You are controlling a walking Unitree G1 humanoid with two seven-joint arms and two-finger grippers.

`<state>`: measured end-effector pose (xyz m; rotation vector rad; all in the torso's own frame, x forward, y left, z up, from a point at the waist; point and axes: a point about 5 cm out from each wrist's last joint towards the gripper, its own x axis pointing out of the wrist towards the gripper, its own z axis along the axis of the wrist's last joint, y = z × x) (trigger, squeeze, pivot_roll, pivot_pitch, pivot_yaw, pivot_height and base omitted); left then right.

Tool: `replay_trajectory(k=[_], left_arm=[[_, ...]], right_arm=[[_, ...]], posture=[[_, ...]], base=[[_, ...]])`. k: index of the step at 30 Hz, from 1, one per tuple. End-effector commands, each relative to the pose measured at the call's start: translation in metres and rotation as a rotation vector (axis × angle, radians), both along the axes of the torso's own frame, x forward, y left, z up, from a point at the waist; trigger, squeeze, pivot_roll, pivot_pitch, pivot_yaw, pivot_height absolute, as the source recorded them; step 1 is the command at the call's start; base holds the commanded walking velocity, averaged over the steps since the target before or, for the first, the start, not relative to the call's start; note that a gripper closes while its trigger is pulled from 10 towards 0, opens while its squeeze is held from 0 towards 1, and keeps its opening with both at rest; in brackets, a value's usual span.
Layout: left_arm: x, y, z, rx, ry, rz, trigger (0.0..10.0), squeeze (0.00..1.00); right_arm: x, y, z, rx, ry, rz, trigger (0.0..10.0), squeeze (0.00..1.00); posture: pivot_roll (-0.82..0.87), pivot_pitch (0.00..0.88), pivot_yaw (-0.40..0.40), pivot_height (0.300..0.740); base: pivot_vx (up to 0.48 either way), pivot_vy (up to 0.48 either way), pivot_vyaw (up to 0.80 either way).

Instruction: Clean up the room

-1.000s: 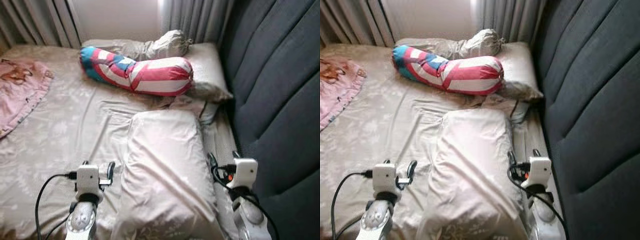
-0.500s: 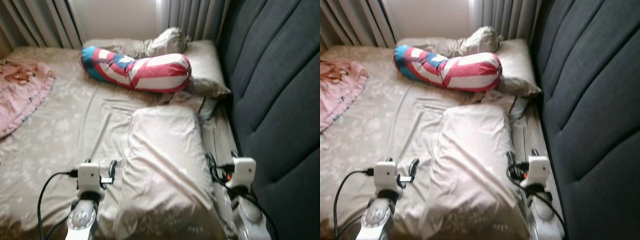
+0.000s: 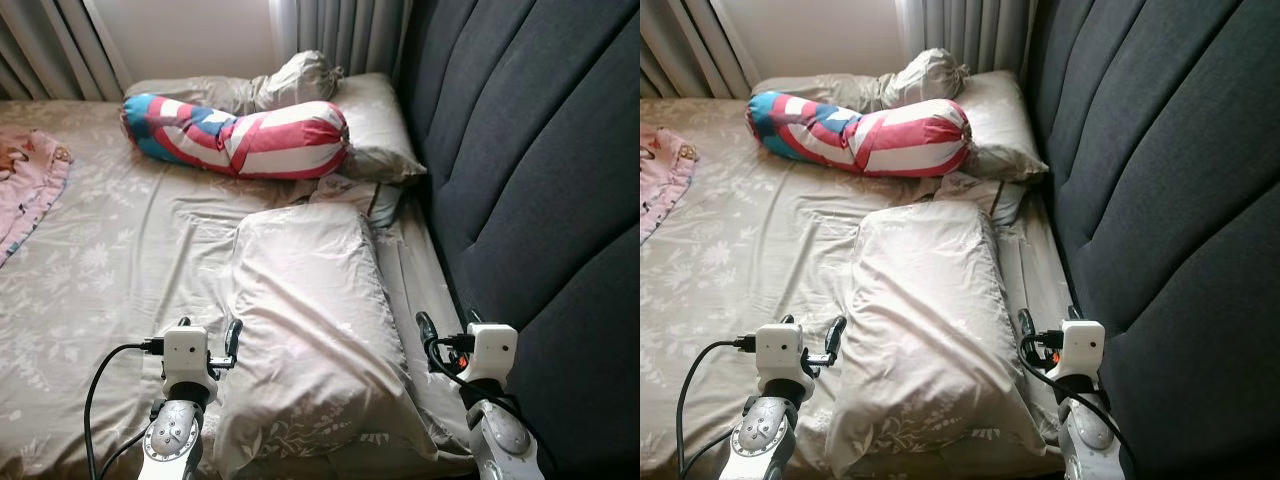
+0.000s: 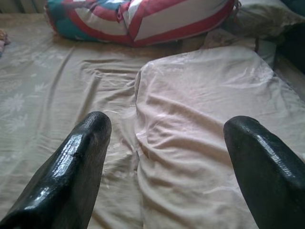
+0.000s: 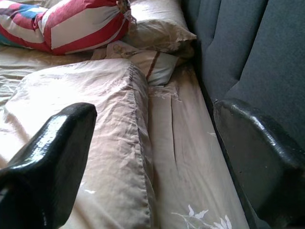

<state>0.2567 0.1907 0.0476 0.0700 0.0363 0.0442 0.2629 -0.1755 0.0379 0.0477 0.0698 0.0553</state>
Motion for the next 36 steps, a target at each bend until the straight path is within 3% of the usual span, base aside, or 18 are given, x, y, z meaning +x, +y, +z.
replay_trajectory(k=[1,6,36], left_arm=[[0.0013,-0.0003,0.0019,0.001,-0.003,-0.002,10.0,0.0],[-0.0006,-0.0004,0.0013,0.004,-0.001,-0.004,10.0,0.0],[-0.0011,-0.0067,0.0029,-0.006,-0.001,-0.033,10.0,0.0]], right_arm=[[-0.0005,0.0002,0.0007,-0.011,-0.007,0.017,10.0,0.0],[-0.0026,0.0015,-0.002,0.001,0.011,0.02,10.0,0.0],[0.0009,0.0019,0.0012,0.021,-0.015,-0.003,10.0,0.0]], posture=[[-0.14,0.078,-0.053,0.74],[-0.13,0.082,-0.054,0.74],[-0.12,0.091,-0.054,0.74]], base=[[0.0,0.0,0.49],[0.0,0.0,0.61],[0.0,0.0,0.0]])
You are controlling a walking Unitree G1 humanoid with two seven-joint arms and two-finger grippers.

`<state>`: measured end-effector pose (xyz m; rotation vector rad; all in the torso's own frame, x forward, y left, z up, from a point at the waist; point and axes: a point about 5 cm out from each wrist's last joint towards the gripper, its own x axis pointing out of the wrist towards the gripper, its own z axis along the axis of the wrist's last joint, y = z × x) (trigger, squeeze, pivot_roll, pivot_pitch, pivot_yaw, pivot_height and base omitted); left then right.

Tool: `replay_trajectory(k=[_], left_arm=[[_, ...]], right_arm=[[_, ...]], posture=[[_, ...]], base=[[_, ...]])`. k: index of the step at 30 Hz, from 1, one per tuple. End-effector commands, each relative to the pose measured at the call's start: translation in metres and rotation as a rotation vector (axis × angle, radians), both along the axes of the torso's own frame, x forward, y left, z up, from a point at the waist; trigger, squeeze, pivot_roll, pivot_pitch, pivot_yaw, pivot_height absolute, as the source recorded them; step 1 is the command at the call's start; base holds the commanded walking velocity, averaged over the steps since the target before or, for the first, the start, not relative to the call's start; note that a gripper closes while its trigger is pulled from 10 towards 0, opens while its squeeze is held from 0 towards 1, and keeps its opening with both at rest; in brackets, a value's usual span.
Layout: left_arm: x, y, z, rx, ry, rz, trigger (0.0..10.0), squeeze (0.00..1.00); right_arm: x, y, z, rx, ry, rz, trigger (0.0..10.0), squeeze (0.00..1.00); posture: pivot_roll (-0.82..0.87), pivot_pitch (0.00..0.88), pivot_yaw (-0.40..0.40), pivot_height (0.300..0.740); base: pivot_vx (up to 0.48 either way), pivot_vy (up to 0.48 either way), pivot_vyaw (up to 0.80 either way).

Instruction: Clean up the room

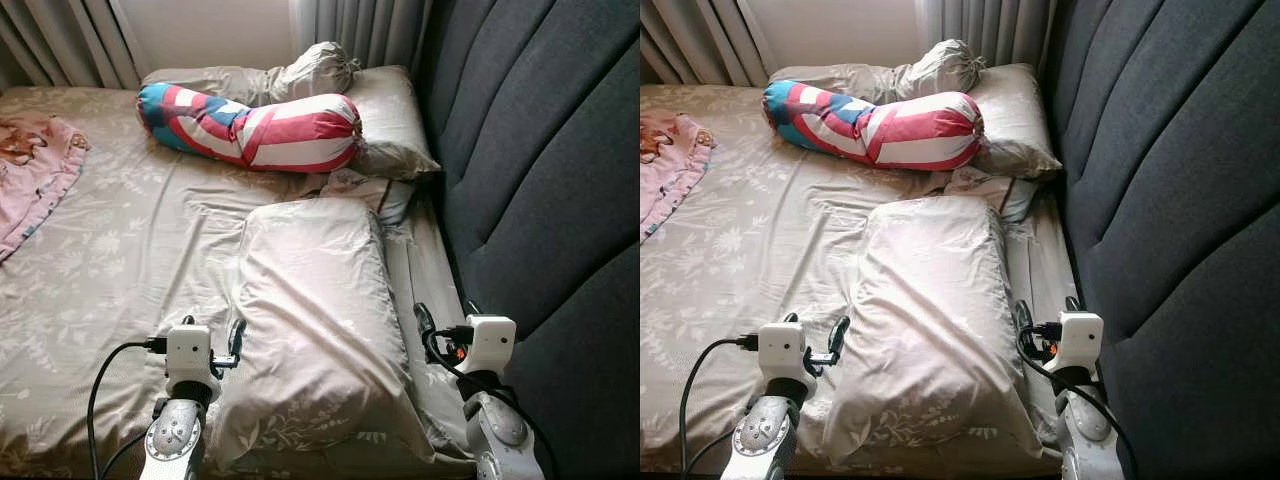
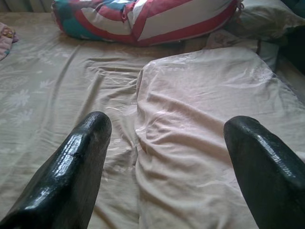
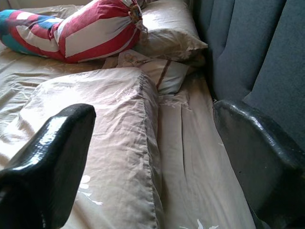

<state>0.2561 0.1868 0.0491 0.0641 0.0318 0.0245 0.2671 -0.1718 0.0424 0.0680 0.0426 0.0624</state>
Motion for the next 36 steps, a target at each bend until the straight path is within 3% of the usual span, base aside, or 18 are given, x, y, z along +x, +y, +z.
replay_trajectory(k=[1,28,33,36], left_arm=[[-0.0004,-0.0028,0.0013,0.0,0.004,-0.012,10.0,0.0],[0.0007,-0.0037,0.0013,-0.002,0.008,-0.011,10.0,0.0],[0.0008,-0.0038,0.0012,-0.003,0.008,-0.01,10.0,0.0],[0.0008,-0.0039,0.001,-0.003,0.009,-0.01,10.0,0.0]], right_arm=[[-0.0034,-0.002,-0.0031,0.001,0.011,-0.01,10.0,0.0],[-0.0029,-0.0003,-0.0044,-0.003,0.017,-0.01,10.0,0.0],[-0.0014,-0.0005,-0.0092,-0.018,0.07,-0.017,10.0,0.0],[-0.001,-0.0006,-0.0093,-0.011,0.067,-0.018,10.0,0.0]], posture=[[-0.12,0.091,-0.054,0.74],[-0.13,0.09,-0.054,0.74],[-0.13,0.09,-0.054,0.74],[-0.13,0.091,-0.054,0.715]], base=[[0.0,0.0,0.0],[0.0,0.0,0.0],[0.0,0.0,0.0],[0.0,0.0,0.0]])
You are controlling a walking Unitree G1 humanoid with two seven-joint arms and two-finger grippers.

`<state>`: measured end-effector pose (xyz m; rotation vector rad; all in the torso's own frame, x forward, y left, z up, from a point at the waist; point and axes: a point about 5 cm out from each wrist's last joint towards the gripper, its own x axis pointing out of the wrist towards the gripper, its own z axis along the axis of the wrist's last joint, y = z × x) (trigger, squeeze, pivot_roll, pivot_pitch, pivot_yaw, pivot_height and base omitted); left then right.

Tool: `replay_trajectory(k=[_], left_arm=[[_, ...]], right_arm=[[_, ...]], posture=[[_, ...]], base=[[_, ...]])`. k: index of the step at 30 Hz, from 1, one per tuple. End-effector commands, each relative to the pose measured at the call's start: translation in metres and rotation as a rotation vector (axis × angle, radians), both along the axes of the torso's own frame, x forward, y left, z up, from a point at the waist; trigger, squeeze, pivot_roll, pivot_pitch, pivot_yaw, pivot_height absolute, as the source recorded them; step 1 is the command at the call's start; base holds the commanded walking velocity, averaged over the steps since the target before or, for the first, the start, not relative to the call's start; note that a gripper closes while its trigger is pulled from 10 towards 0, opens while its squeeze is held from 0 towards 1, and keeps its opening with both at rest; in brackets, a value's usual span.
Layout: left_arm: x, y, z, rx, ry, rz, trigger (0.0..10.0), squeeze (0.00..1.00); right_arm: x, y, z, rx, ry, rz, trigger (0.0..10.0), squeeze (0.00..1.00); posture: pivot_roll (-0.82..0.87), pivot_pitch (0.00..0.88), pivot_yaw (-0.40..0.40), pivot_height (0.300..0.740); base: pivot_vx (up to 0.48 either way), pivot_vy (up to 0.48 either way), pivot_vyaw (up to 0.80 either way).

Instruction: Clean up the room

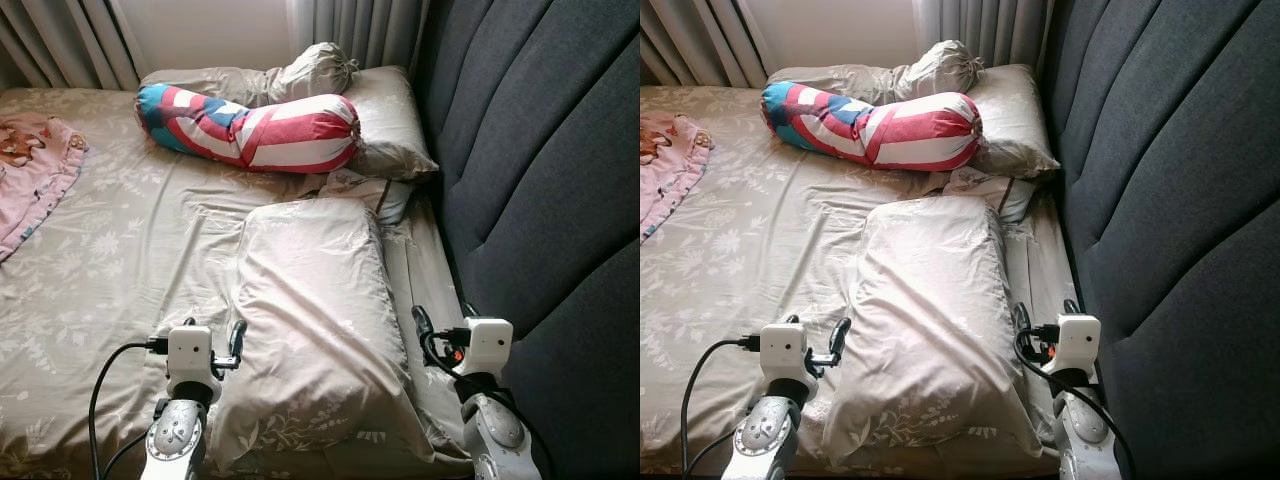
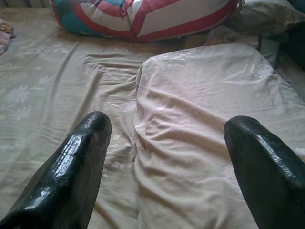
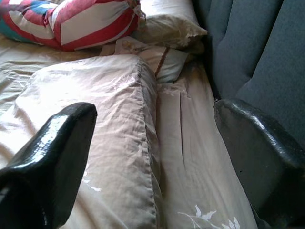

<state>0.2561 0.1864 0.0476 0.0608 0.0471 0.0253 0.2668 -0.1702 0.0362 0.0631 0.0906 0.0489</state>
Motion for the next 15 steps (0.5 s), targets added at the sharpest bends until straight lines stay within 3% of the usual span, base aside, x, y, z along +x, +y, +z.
replay_trajectory(k=[1,15], left_arm=[[0.0008,-0.0034,0.0026,0.0,-0.008,-0.011,10.0,0.0],[0.0002,-0.0026,0.0026,0.003,-0.009,-0.01,10.0,0.0]], right_arm=[[-0.0007,-0.0021,-0.0025,-0.008,0.011,-0.005,10.0,0.0],[-0.0018,-0.0013,-0.004,-0.008,0.024,-0.007,10.0,0.0]], posture=[[-0.13,0.091,-0.054,0.705],[-0.13,0.096,-0.052,0.695]], base=[[0.0,0.0,0.0],[0.0,0.0,0.0]])
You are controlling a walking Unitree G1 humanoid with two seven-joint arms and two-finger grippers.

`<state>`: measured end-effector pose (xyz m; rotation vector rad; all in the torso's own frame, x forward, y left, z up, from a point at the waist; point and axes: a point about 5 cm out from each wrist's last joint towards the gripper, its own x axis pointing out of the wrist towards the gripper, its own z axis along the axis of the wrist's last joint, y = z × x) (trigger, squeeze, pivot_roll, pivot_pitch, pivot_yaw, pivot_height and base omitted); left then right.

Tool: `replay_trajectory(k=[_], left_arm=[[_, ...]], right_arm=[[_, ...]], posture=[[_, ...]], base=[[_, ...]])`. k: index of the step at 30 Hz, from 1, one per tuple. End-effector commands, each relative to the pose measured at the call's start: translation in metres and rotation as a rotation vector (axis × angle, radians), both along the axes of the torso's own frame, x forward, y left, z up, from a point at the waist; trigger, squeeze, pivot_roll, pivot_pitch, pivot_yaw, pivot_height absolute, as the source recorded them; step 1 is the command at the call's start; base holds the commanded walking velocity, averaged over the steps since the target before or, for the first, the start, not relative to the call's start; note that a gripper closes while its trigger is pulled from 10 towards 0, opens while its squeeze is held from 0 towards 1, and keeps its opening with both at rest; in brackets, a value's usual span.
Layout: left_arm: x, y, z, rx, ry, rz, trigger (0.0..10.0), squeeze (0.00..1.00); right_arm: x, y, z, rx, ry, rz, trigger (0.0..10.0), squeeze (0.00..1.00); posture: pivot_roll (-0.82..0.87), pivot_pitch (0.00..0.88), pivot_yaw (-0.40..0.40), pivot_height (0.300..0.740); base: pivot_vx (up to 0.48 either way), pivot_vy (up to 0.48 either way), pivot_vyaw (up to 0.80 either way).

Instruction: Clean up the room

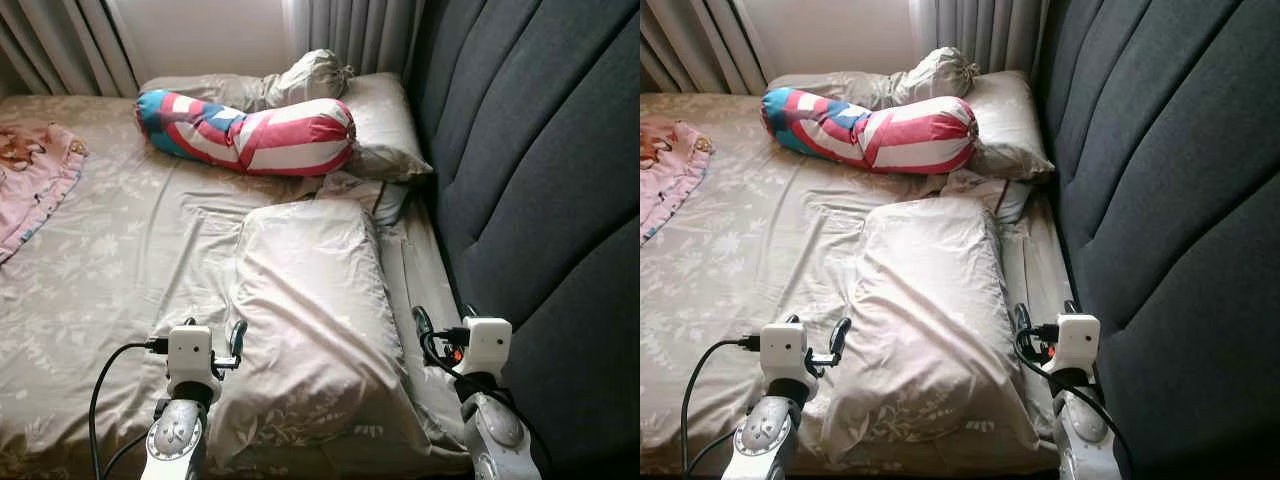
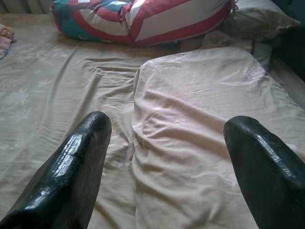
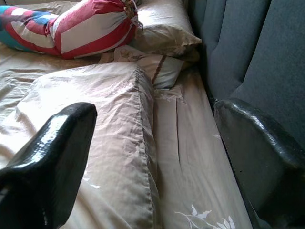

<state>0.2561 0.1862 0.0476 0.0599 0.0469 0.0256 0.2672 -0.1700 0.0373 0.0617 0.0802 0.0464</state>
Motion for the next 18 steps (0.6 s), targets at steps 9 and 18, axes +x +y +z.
replay_trajectory(k=[9,18], left_arm=[[0.0007,-0.0026,0.0023,0.005,-0.006,-0.011,10.0,0.0],[0.0008,-0.0027,0.0022,0.006,-0.006,-0.011,10.0,0.0]], right_arm=[[-0.002,-0.0011,-0.0043,-0.005,0.016,-0.001,10.0,0.0],[-0.0024,0.0001,-0.0052,-0.004,0.023,0.001,10.0,0.0]], posture=[[-0.13,0.095,-0.053,0.672],[-0.12,0.094,-0.053,0.672]], base=[[0.0,0.0,0.0],[0.0,0.0,0.0]])
